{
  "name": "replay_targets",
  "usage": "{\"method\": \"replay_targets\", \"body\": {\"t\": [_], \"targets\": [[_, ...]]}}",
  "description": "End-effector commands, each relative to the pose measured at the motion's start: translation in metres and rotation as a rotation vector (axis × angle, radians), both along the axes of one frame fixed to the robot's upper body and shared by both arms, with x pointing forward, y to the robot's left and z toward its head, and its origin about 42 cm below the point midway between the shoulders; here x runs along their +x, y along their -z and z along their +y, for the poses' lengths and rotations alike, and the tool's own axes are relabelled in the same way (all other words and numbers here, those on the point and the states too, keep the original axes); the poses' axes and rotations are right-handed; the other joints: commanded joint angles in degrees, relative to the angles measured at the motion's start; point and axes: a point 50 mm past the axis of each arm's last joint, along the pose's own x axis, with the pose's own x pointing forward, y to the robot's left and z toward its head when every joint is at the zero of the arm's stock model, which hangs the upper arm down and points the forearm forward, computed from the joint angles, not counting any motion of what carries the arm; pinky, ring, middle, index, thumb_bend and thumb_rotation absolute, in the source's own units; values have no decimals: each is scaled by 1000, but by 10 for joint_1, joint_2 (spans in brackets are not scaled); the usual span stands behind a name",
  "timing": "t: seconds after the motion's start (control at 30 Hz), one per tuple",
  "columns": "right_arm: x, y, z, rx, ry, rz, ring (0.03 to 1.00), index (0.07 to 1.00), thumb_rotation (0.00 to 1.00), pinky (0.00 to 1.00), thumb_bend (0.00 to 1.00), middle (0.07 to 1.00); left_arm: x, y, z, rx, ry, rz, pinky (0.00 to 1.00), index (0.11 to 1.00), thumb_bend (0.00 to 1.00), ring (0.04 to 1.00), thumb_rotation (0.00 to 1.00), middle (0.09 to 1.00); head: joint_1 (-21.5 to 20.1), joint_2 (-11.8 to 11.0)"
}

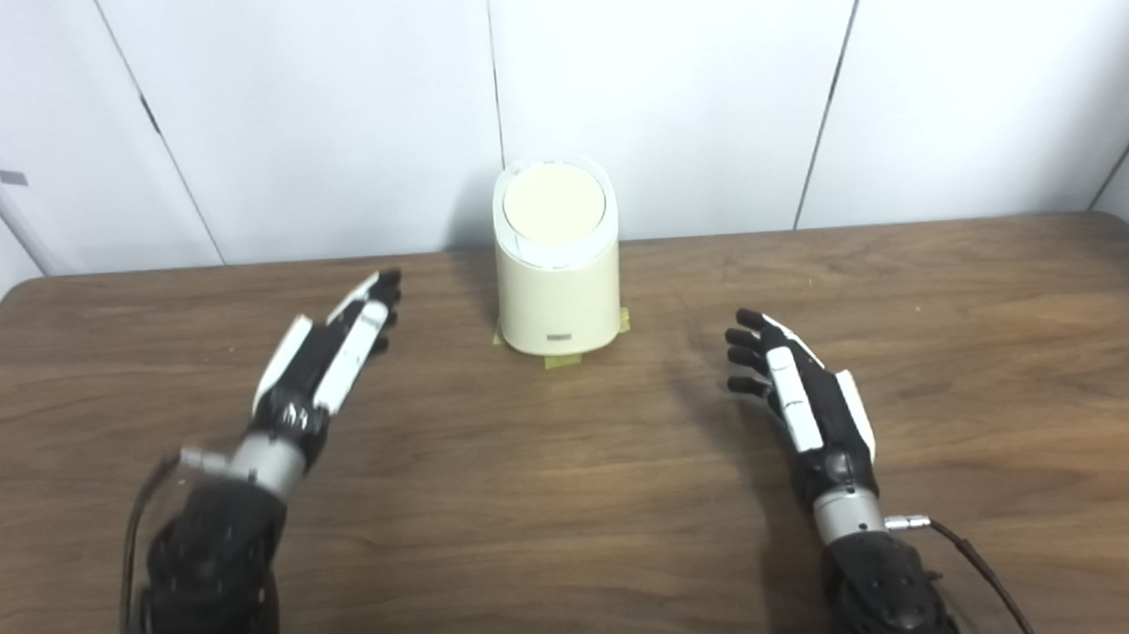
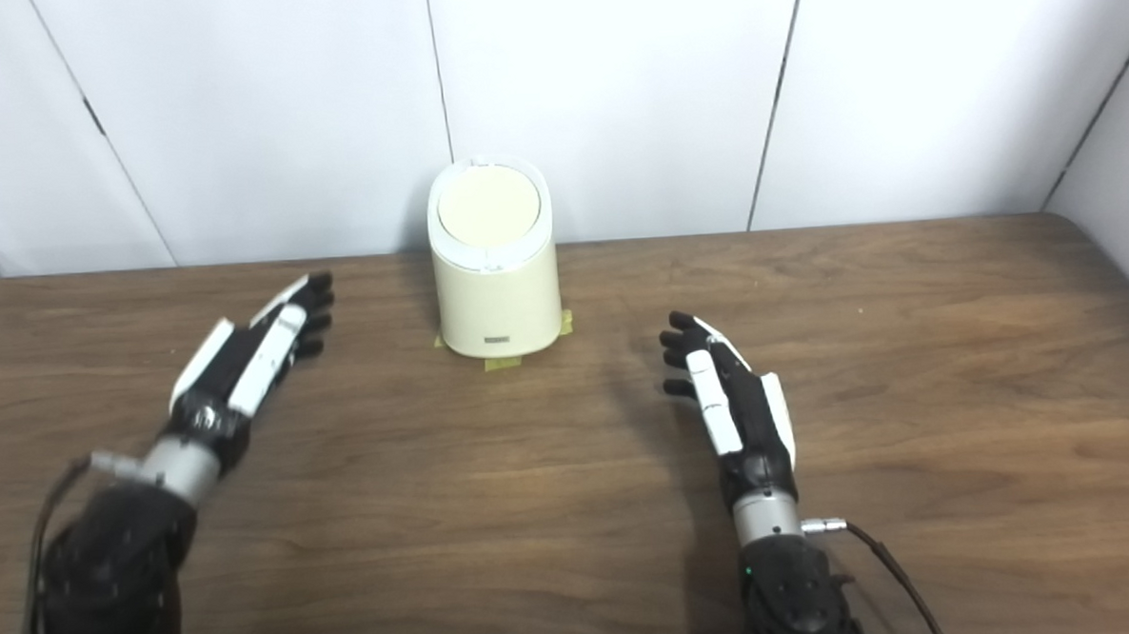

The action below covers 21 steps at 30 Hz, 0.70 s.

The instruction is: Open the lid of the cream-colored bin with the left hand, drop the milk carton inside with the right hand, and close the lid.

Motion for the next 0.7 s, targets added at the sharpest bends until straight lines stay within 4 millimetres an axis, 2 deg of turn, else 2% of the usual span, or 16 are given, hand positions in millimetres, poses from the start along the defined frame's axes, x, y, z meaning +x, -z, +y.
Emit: {"method": "replay_targets", "body": {"t": [0.0, 0.17, 0.33, 0.57, 0.67], "targets": [[6, -20, 0, 21, -23, -76, 849, 860, 989, 771, 438, 859, 5, -11, 0, -45, -16, -108, 945, 968, 391, 949, 1000, 966, -1, 0], [11, -23, -6, 84, -32, -103, 920, 899, 998, 895, 512, 901, -5, 11, 0, -139, -47, -96, 998, 969, 487, 977, 1000, 971, -3, 3], [13, -24, -12, 126, -25, -112, 938, 911, 992, 922, 597, 922, -9, 21, -6, -212, -72, -93, 1000, 970, 527, 985, 1000, 971, -4, 4], [11, -27, -19, 131, -15, -106, 948, 916, 1000, 951, 597, 931, -13, 25, -12, -272, -89, -124, 1000, 972, 540, 992, 1000, 971, 6, 13], [11, -27, -22, 117, -19, -107, 954, 926, 1000, 951, 576, 943, -13, 24, -16, -268, -85, -128, 999, 961, 537, 983, 1000, 956, 12, 10]]}}
